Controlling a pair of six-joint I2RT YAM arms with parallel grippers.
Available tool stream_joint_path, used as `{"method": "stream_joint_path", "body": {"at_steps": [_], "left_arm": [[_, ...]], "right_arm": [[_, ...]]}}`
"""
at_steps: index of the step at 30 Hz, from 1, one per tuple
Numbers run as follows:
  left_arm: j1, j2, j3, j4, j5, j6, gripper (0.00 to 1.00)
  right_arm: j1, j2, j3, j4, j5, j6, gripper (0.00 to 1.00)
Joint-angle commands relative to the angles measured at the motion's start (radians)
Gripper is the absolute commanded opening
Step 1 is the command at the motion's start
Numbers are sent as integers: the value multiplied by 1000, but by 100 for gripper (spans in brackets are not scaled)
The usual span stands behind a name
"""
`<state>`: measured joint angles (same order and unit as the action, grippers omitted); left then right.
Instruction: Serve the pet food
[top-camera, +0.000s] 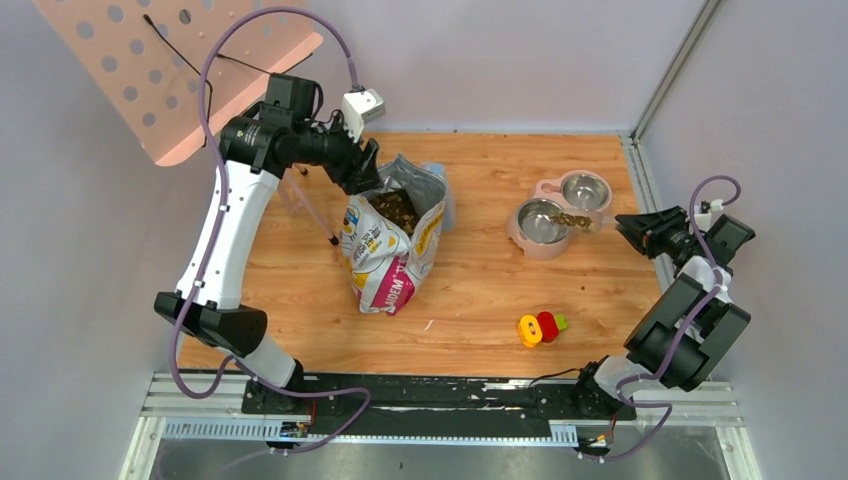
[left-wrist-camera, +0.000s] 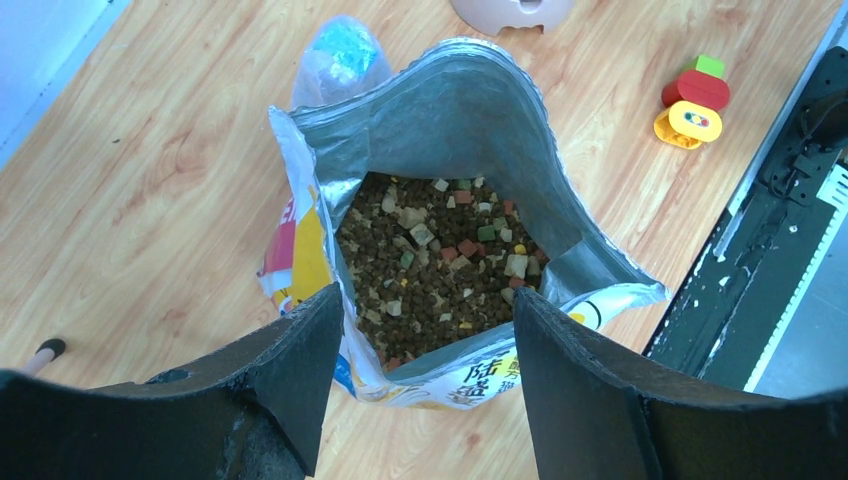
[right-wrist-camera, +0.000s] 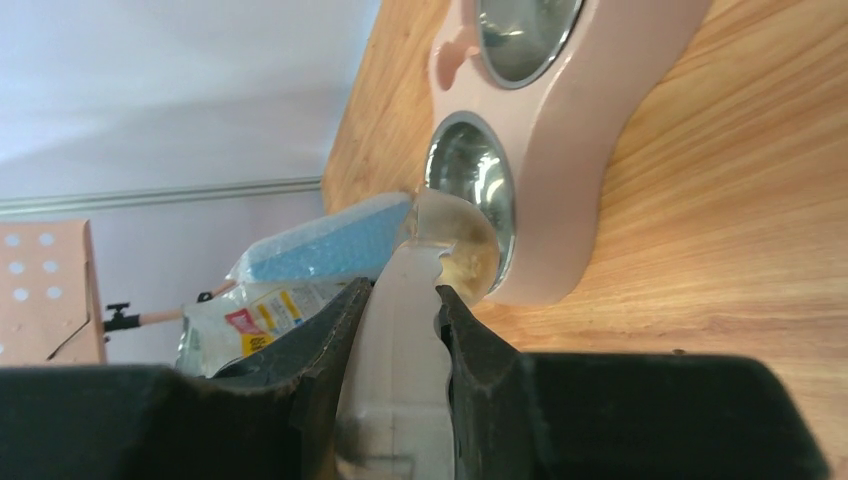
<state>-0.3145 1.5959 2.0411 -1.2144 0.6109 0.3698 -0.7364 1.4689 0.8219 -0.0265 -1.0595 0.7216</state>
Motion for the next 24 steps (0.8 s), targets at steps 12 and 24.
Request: {"method": "stream_joint_path", "body": {"at_steps": [12, 24], "left_arm": [[-4, -69, -5, 23, 21, -2, 71], [-4, -43, 14, 33, 57, -26, 71]], "right_arm": [[74, -41, 156, -229, 225, -231, 0], [215, -80, 231, -335, 373, -416, 0]]}}
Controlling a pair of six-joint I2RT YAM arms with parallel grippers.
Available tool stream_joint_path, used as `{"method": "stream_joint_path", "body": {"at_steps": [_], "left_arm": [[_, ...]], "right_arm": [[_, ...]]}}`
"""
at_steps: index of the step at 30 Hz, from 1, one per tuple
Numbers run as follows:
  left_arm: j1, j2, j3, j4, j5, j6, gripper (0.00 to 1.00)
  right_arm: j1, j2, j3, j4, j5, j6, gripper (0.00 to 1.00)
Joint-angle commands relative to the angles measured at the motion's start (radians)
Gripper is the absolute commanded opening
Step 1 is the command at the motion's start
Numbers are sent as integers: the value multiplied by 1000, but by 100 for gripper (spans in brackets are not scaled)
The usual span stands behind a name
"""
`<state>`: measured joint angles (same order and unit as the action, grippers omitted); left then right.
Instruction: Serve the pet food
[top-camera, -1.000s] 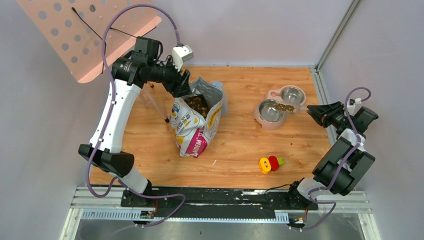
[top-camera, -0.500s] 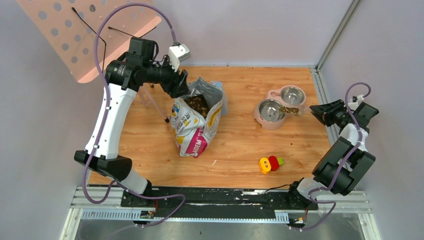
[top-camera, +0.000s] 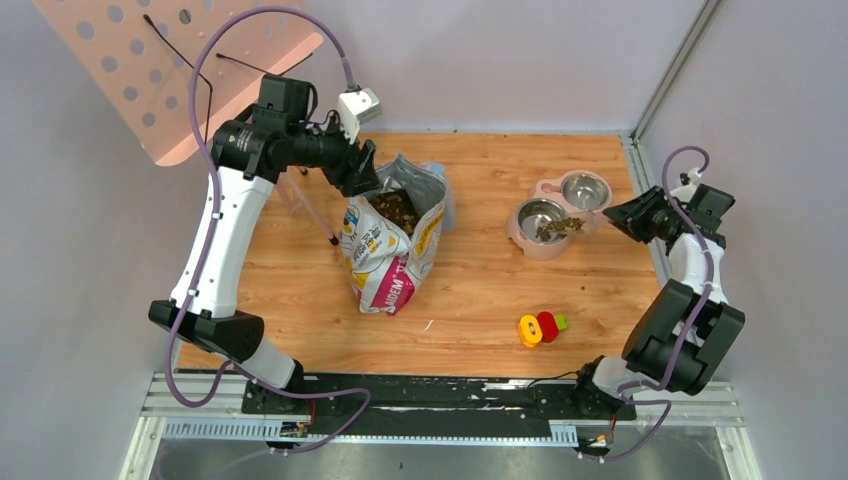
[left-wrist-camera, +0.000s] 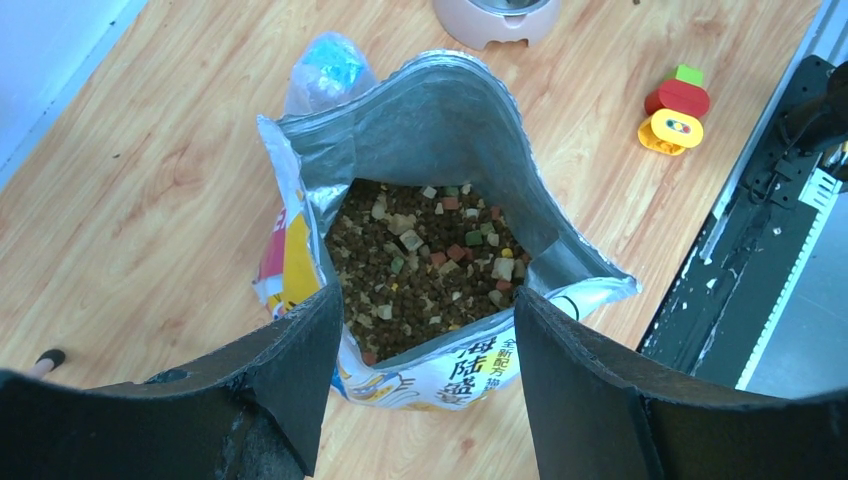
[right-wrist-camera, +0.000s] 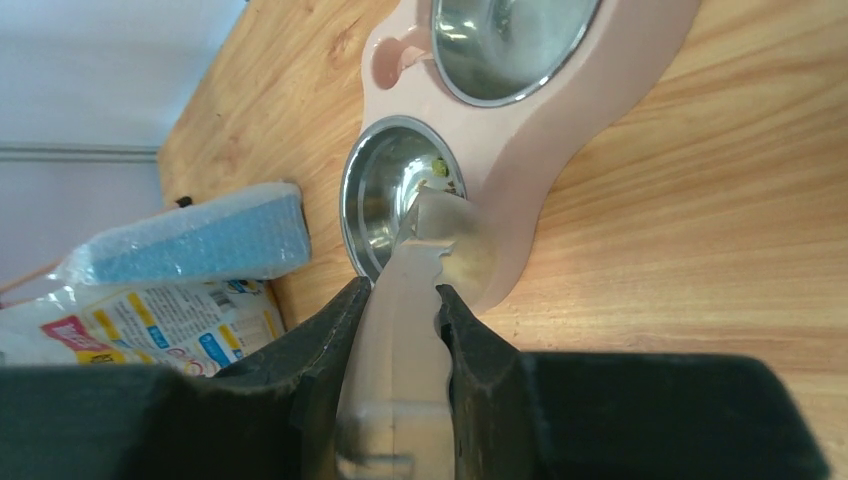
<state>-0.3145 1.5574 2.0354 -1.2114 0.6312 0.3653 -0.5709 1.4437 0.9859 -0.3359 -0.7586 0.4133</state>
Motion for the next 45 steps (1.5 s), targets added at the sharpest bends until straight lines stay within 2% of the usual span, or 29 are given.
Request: {"method": "stream_joint_path", "body": {"at_steps": [1, 7, 12, 15, 19, 22, 25, 29, 32, 34, 37, 45], "left_arm": [[-5, -2, 25, 33, 37, -25, 71], [-7, -1, 33, 38, 47, -34, 72], [-9, -6, 36, 35, 47, -26, 72], [-9, -10, 34, 27, 39, -18, 72], [-9, -20, 21, 25, 33, -8, 72], [-9, -27, 18, 26, 25, -6, 72], [-9, -25, 38, 28, 12, -7, 74], [-9, -15, 62, 43, -44, -25, 74], [-9, -16, 48, 53, -76, -40, 74], [-9, -25, 30, 53, -76, -40, 74], [-9, -40, 18, 42, -86, -23, 74], [-7, -131, -59, -8, -135, 48, 75]], "right_arm": [[67, -59, 74, -33, 90, -122, 0], [151, -53, 125, -65, 169, -217, 0], [235, -60, 167, -89, 302, -309, 0], [264, -74, 206, -130, 301, -348, 0], [269, -108, 310, -214, 261, -370, 0], [302, -134, 454, -266, 199, -365, 0], [371, -129, 597, -302, 187, -332, 0], [459, -100, 748, -304, 49, -270, 0], [554, -52, 840, -271, -37, -225, 0], [646, -20, 890, -246, -26, -214, 0], [776, 34, 952, -241, -22, -278, 0], [981, 138, 983, -313, -102, -474, 0]]}}
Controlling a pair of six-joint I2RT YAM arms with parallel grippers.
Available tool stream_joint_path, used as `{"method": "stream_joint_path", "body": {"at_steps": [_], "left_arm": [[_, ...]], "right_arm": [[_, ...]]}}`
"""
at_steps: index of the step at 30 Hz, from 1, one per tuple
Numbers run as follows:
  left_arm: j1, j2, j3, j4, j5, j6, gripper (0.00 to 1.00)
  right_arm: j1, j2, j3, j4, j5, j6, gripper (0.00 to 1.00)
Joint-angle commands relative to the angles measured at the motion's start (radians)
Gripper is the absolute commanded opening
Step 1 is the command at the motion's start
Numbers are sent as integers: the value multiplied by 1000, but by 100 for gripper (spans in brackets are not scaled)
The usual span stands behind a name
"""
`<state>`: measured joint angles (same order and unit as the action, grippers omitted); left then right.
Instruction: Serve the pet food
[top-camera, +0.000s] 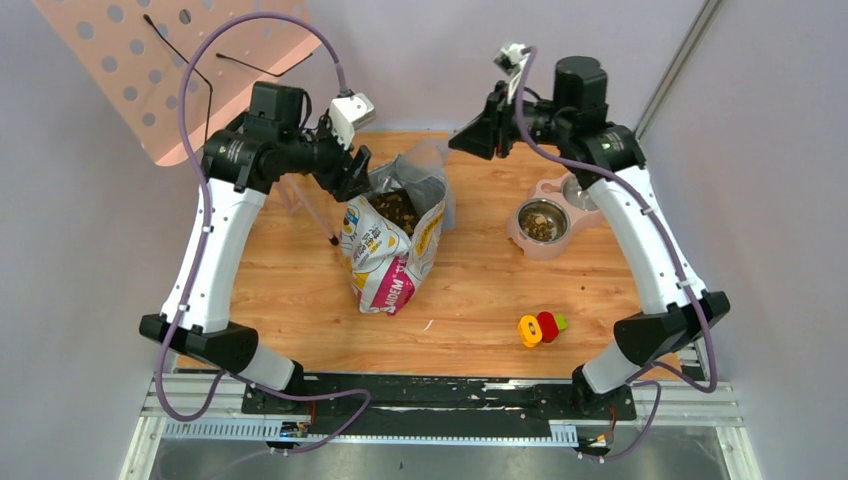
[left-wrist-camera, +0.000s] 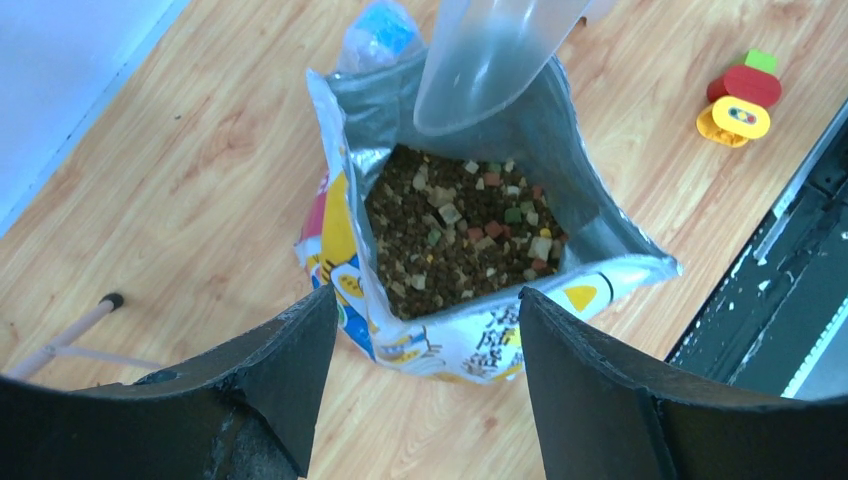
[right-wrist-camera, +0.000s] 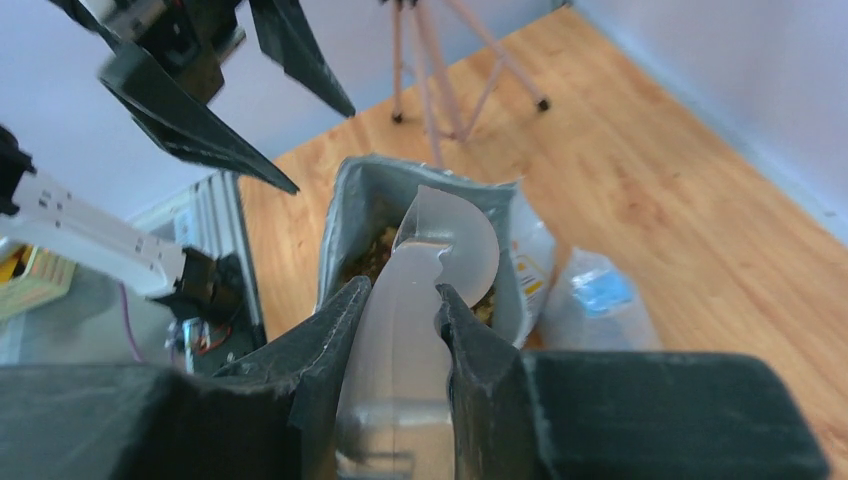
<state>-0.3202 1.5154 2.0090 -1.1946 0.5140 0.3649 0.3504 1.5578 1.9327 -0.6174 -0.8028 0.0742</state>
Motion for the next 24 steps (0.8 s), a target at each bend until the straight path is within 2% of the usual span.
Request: {"method": "stream_joint_path", "body": {"at_steps": [1, 6, 10, 17, 24], "left_arm": [[1, -95, -41, -26, -18, 54, 75], [17, -95, -35, -26, -16, 57, 75], [22, -80, 0, -26, -16, 54, 75], [22, -83, -17, -29, -15, 54, 75], [24, -95, -33, -32, -7, 64, 75]], "right_arm": [[73, 30, 32, -44, -61, -155, 0], [112, 68, 23, -109, 6, -250, 0], [159, 117, 23, -111, 187, -292, 0], [251, 256, 78, -125, 304, -395, 0], [292, 369, 125, -157, 361, -404, 0]]}}
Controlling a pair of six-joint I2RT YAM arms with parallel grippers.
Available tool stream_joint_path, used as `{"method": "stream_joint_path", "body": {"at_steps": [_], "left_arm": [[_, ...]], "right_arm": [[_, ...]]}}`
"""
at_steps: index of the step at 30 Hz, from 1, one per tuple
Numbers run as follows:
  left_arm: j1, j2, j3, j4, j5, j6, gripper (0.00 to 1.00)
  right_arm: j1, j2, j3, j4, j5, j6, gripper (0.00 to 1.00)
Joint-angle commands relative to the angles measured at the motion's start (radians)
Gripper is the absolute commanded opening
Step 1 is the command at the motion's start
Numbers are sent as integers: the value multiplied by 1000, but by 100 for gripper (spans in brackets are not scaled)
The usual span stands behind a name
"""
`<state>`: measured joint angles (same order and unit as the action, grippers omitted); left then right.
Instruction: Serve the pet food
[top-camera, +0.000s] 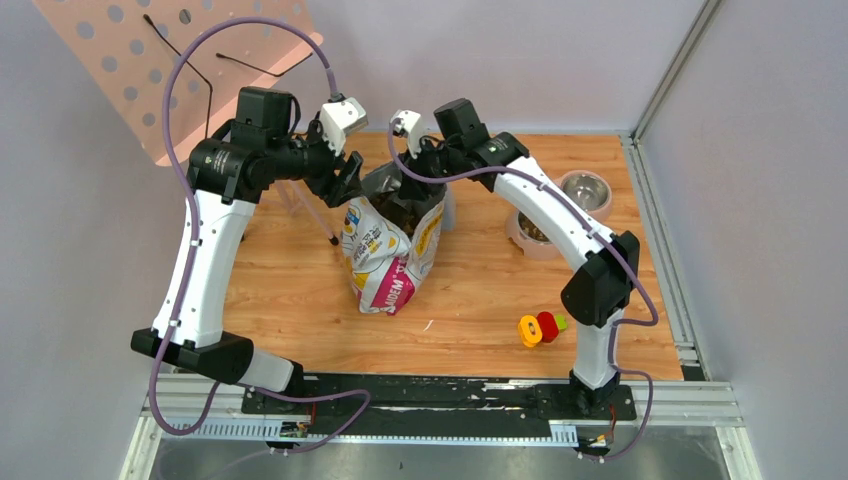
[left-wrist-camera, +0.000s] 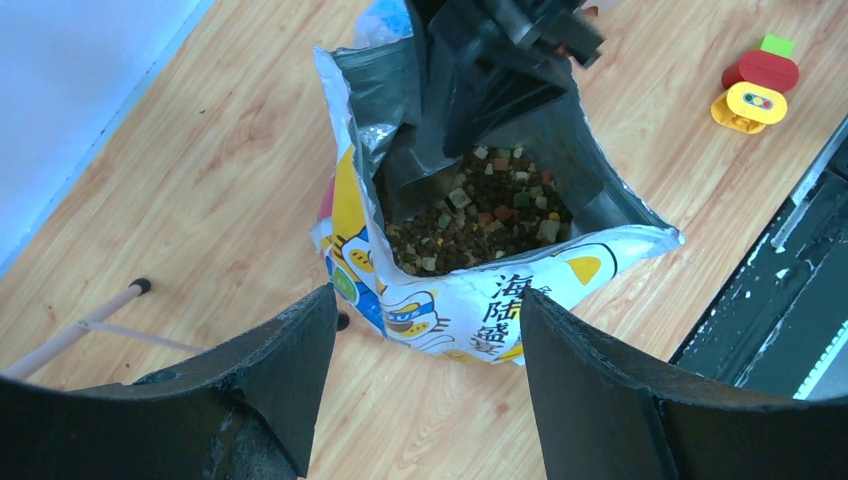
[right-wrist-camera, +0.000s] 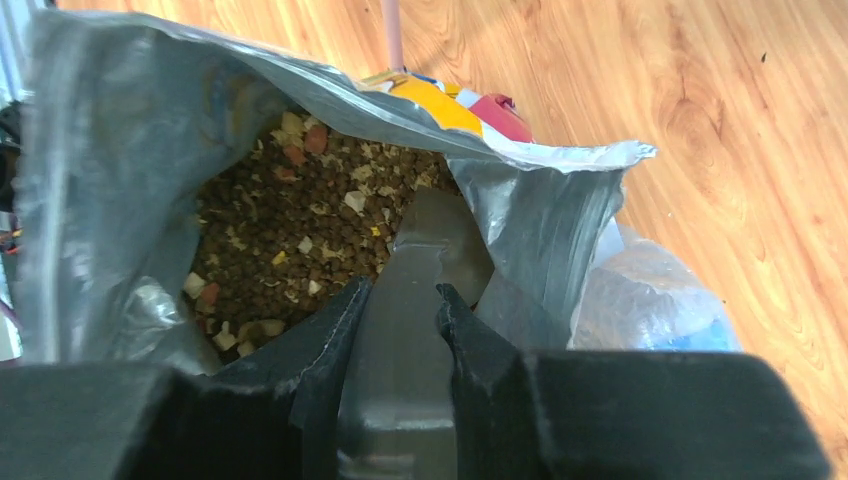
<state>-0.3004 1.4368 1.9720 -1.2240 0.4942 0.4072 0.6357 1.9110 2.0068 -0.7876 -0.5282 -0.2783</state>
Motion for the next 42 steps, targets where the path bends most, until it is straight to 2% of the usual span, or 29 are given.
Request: {"method": "stream_joint_path", "body": {"at_steps": [1, 10, 15, 18, 22, 31, 42], "left_arm": [[4, -16, 7, -3, 12, 22, 75], [4, -17, 8, -10, 6, 28, 75], [4, -21, 5, -14, 4, 34, 75], [4, -19, 6, -15, 2, 37, 76], [4, -14, 8, -18, 1, 41, 76], [4, -5, 8, -21, 10, 42, 76], [4, 13, -2, 9, -8, 6, 76]], "right_arm": [[17, 17, 40, 14, 91, -55, 0], [89, -5, -139, 32, 100, -80, 0], [98, 4, -178, 31, 72, -29, 0], [98, 8, -173, 20, 34, 1, 0], [90, 1, -141, 1, -89, 37, 0], [27, 12, -99, -2, -291, 254, 0], [-33, 4, -30, 83, -372, 465, 0]]}}
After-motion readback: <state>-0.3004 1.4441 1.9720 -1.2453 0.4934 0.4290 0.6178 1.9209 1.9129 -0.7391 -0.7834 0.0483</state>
